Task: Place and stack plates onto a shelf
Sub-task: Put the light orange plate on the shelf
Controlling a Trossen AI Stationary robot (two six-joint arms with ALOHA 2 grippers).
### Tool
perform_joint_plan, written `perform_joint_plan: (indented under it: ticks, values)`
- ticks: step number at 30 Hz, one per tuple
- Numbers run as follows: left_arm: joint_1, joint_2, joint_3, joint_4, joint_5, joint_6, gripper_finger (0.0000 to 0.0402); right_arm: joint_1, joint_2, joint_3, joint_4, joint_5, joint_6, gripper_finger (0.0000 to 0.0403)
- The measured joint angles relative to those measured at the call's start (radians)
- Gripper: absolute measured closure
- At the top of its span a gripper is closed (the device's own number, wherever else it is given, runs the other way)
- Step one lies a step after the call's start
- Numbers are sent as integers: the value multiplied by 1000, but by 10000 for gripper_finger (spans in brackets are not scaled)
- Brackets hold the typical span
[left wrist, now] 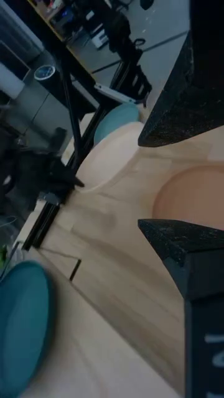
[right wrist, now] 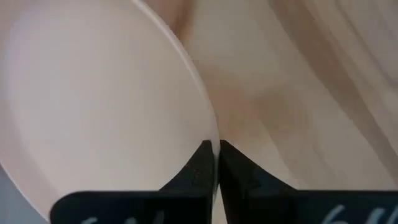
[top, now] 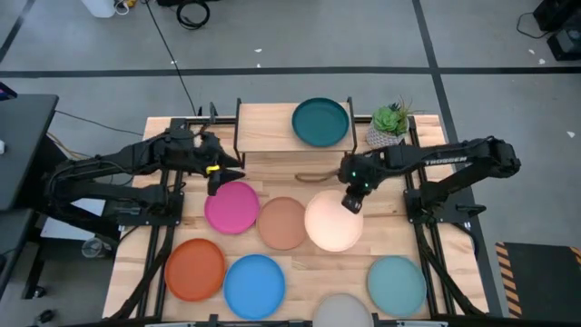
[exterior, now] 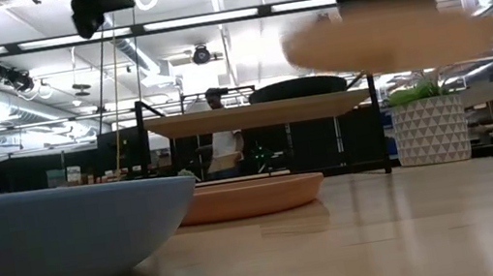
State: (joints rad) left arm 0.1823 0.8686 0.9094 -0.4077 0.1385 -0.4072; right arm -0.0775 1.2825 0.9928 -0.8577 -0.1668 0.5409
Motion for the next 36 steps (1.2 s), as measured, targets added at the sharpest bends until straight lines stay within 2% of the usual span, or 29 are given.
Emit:
perform_joint_plan:
  ticks: [2, 4, 8, 11, 18, 24, 29, 36]
  values:
    - [-8, 44, 44, -6, 1, -11, 194, -29, 22, 63, -13, -52, 10, 388]
    - [-8, 97, 103, -19, -4, -30, 194, -50, 55, 142, -46, -50, 24, 388]
    - [7, 214, 206, -46, -4, -133, 189, -73, 134, 315, -117, 54, -9, 388]
    - [31, 274, 256, -25, 38, -222, 167, -98, 180, 428, -128, 103, -36, 388]
    - [101, 387, 270, -1, 123, -370, 93, -154, 230, 591, -173, 200, -113, 385]
    - [137, 448, 270, 123, 191, -404, 86, -191, 253, 647, -174, 204, -140, 385]
    - [161, 484, 270, 143, 210, -439, 105, -214, 255, 652, -136, 203, -115, 384]
    - [220, 501, 270, 150, 232, -469, 194, -249, 254, 651, -132, 169, -92, 381]
